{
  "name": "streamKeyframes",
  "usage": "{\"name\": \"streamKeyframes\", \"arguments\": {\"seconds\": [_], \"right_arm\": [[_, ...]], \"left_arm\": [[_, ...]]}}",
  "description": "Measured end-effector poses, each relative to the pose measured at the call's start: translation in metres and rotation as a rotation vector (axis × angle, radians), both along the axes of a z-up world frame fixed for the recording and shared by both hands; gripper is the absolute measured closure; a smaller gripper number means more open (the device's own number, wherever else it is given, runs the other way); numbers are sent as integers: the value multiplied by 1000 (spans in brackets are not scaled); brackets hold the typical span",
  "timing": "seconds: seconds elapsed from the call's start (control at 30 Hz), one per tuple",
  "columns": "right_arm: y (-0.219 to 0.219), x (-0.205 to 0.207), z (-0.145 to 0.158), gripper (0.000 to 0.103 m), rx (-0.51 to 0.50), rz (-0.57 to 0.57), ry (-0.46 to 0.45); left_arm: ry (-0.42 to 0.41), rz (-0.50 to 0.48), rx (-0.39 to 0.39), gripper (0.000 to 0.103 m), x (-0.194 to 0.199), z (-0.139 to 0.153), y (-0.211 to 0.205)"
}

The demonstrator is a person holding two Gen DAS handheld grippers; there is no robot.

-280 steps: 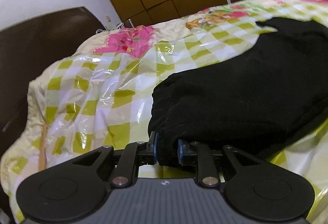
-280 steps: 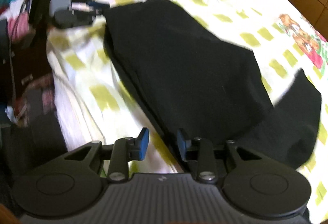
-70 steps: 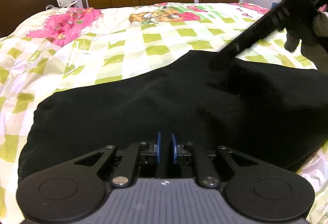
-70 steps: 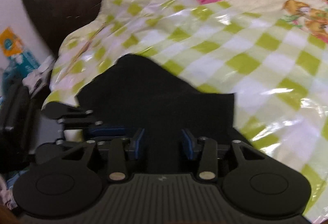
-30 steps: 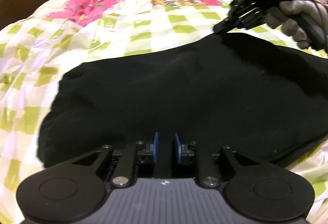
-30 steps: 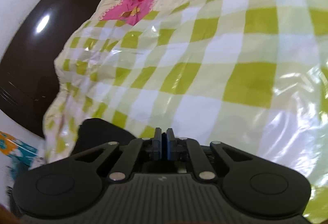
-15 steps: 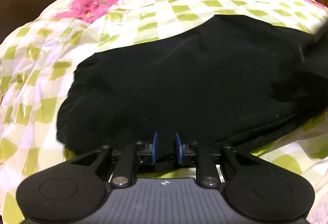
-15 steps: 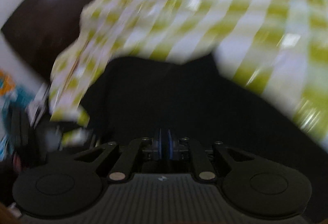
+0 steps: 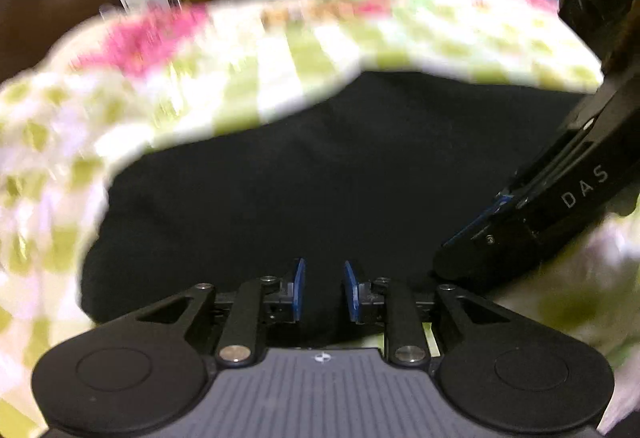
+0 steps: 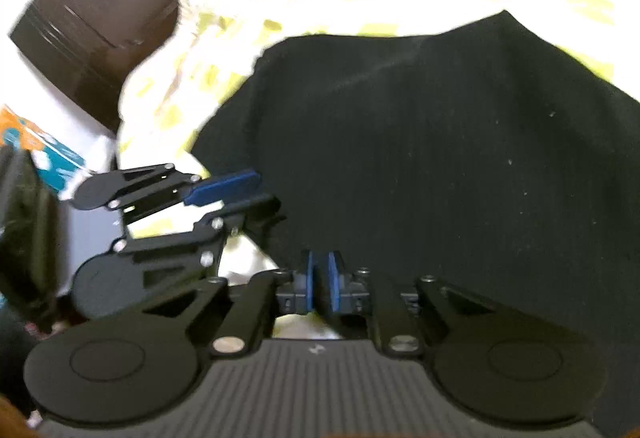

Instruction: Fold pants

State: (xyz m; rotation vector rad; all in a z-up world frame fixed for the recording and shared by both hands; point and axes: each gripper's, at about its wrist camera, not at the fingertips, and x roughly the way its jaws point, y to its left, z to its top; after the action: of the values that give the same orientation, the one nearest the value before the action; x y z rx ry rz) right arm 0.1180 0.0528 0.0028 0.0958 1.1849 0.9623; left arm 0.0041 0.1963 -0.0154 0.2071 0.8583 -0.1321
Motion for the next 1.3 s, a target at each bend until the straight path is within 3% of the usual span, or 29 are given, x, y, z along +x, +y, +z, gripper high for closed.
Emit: {"name": "streamKeyframes", "arguments": {"seconds": [0.1,0.2,0.3,0.47,0.73,0.93,1.13,1.3], "right_arm": [[6,-4,-22,89,-59,9,88],[-12,-11,-11,89,-14,-7,91],[-51,-13,5,89,26,-116,77],[-160,-30,22,82,51,-415,45],[-358,-101,29,80,24,-1003,-6],[-441,-130,17,75,124,-1275,6],[-462,-126,1,74,139,-1365,-30],[-483,-137,-9,77,178,-1404,5]], "left_arm": [[35,-6,2,66,-8,-2,1],[22,-20,24,66,-13,8,-5],[-27,-54,17,66,-9,23,-23],[-98,-213,-43,66,7,38,-87],[-97,-513,-69,65,24,33,-212],[-65,-621,-64,65,14,34,-265],[-35,-658,-41,65,21,31,-289],[-33,-686,-38,65,29,30,-309]]}}
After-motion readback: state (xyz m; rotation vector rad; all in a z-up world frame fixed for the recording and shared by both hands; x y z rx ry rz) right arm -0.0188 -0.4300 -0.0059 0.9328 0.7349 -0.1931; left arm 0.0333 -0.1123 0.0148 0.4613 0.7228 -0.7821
